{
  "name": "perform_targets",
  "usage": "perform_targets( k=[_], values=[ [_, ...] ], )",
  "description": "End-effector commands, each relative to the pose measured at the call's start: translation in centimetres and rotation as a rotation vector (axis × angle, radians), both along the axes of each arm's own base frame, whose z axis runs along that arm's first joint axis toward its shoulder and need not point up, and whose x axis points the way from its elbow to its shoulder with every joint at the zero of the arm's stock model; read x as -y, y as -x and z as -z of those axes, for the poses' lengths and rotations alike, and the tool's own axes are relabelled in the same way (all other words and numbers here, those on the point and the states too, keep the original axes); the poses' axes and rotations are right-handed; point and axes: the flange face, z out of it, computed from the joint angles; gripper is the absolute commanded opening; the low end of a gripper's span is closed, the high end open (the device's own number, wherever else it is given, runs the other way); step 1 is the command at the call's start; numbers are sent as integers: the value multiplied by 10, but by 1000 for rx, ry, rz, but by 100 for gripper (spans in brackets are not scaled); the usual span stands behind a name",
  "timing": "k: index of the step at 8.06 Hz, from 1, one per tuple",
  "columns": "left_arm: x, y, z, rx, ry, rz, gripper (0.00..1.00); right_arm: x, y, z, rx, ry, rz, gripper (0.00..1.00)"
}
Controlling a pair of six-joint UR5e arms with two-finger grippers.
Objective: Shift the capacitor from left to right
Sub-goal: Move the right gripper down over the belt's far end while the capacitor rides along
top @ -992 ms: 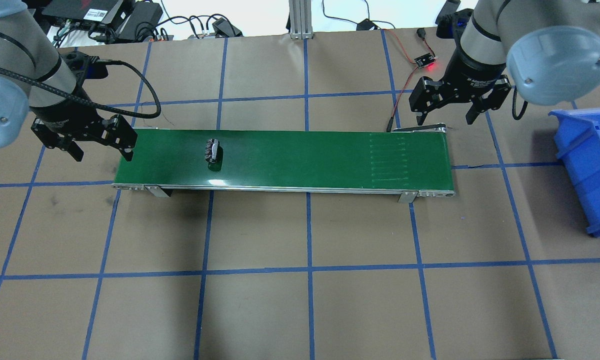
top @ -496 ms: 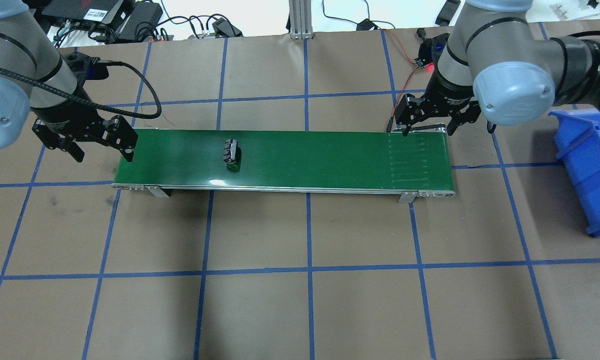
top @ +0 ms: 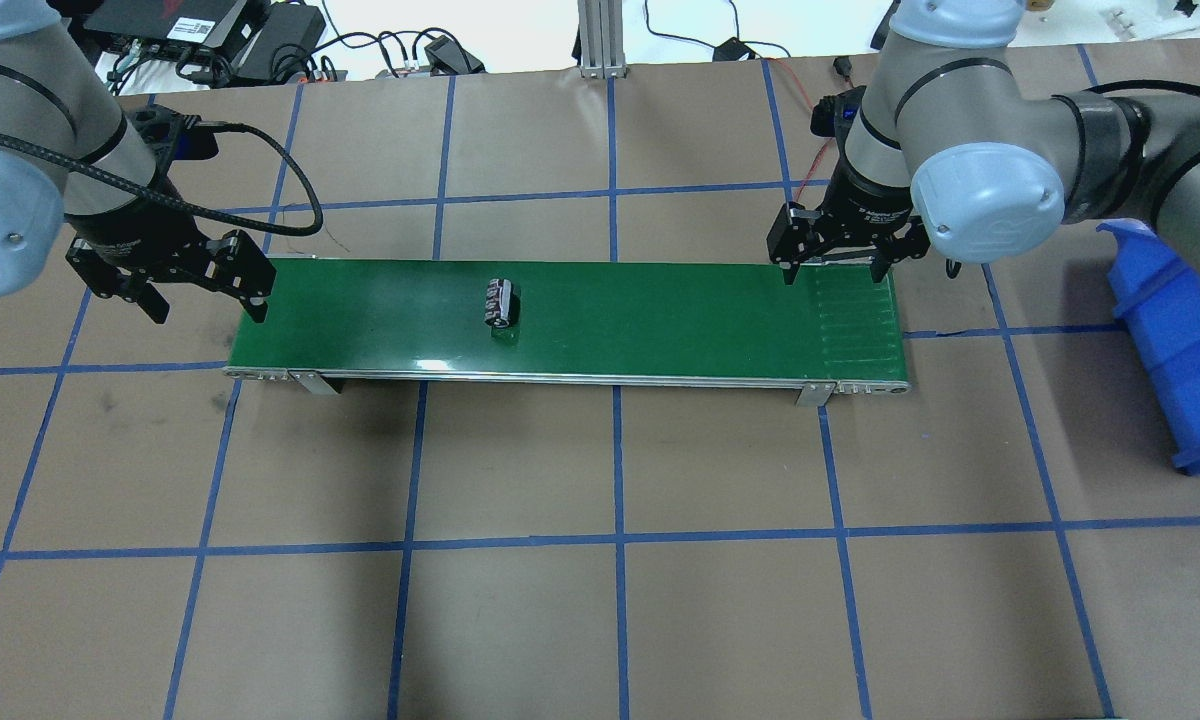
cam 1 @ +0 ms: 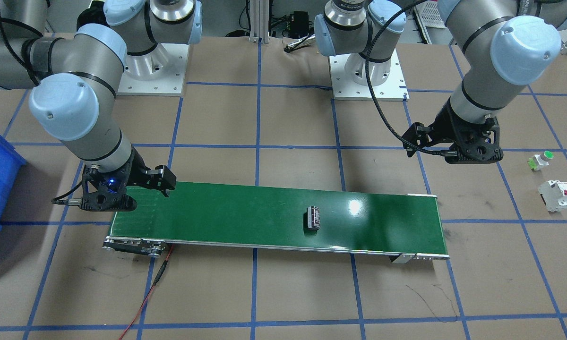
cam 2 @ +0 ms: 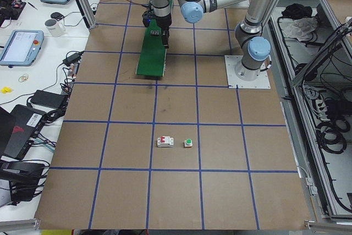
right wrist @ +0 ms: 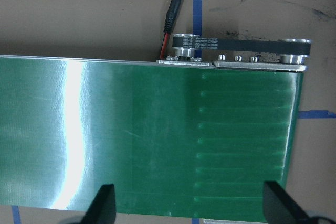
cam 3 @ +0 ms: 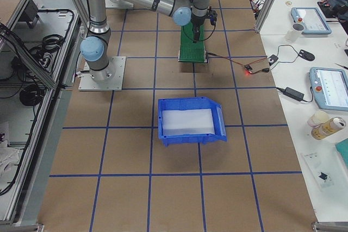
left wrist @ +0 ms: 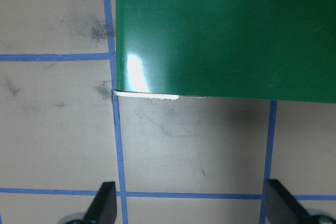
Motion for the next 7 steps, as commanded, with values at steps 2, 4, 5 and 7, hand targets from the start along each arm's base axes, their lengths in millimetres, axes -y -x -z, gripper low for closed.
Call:
perform_targets(
  k=[2,4,5,7],
  values=[
    [0,-1,-1,5,0,-1,100,5,-1,18,2,-26,-1,98],
    [-1,0,-2,2,1,0,100,6,-1,21,3,-32,-1,100],
    [-2,1,-2,-1,1,2,100,6,-1,21,3,-35,0,100],
    [-4,-5,-5,0,1,-12,100,5,-1,27,4,-52,31,99]
  ],
)
